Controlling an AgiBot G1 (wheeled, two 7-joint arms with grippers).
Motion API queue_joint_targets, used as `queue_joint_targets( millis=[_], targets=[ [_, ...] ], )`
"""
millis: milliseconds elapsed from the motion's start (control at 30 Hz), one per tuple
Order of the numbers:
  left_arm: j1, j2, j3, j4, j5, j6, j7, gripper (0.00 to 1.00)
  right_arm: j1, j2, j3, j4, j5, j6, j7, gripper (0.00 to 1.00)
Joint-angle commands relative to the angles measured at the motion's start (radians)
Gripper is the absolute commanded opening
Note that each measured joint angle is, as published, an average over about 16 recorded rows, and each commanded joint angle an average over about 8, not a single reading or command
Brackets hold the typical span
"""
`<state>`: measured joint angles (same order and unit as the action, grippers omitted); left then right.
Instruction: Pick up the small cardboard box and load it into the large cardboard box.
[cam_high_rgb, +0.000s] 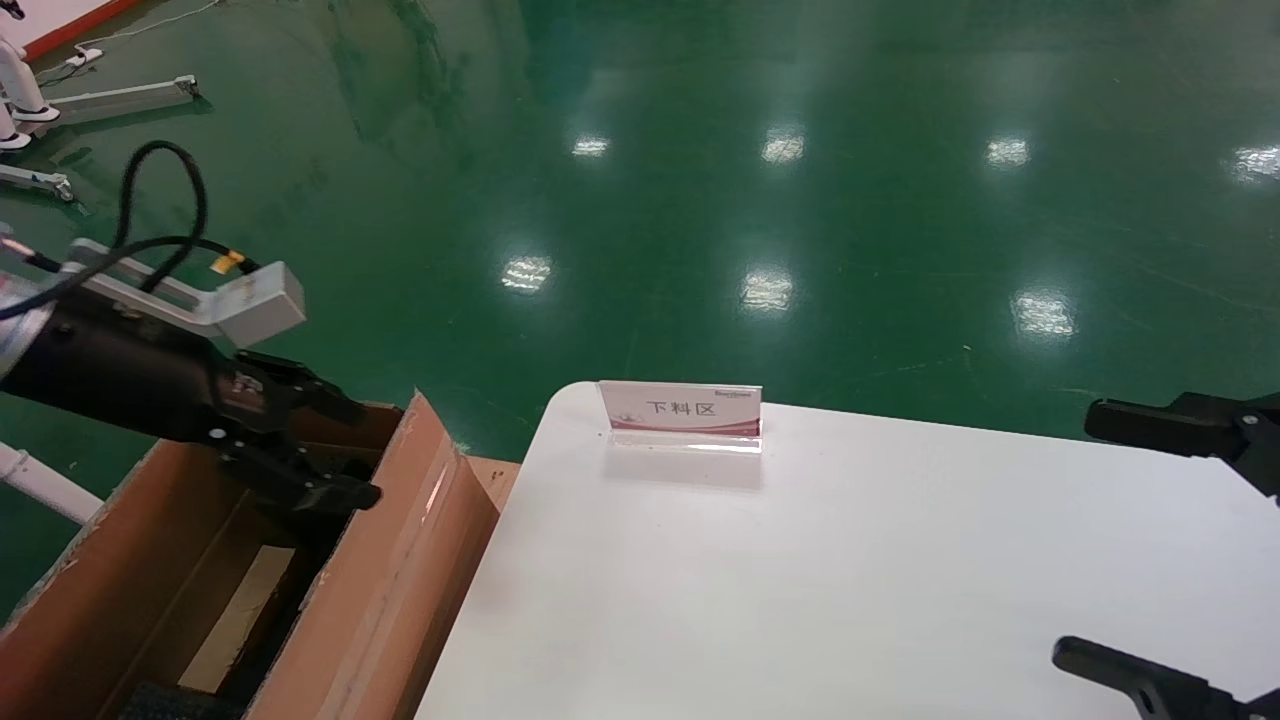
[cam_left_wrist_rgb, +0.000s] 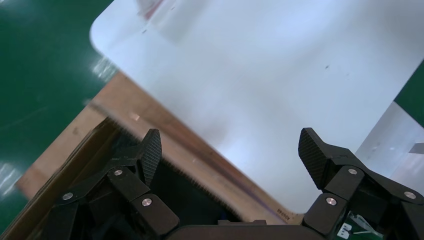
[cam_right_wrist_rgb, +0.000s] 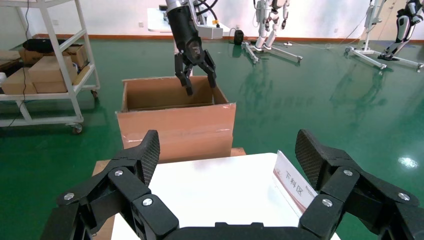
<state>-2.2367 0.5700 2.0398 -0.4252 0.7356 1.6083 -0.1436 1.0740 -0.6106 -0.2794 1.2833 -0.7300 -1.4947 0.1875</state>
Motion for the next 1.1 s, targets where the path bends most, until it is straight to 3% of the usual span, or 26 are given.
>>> queue_joint_targets(
  millis=[33, 1100],
  targets=[
    [0.018, 0.002, -0.027, -0.013, 0.001, -0.002, -0.002, 1.00, 0.000, 0.000, 0.000, 0.000, 0.000, 0.000, 0.000, 1.00],
    [0.322, 0.014, -0.487, -0.237, 0.001, -0.033, -0.015, 1.00, 0.000, 0.000, 0.000, 0.000, 0.000, 0.000, 0.000, 1.00]
  ],
)
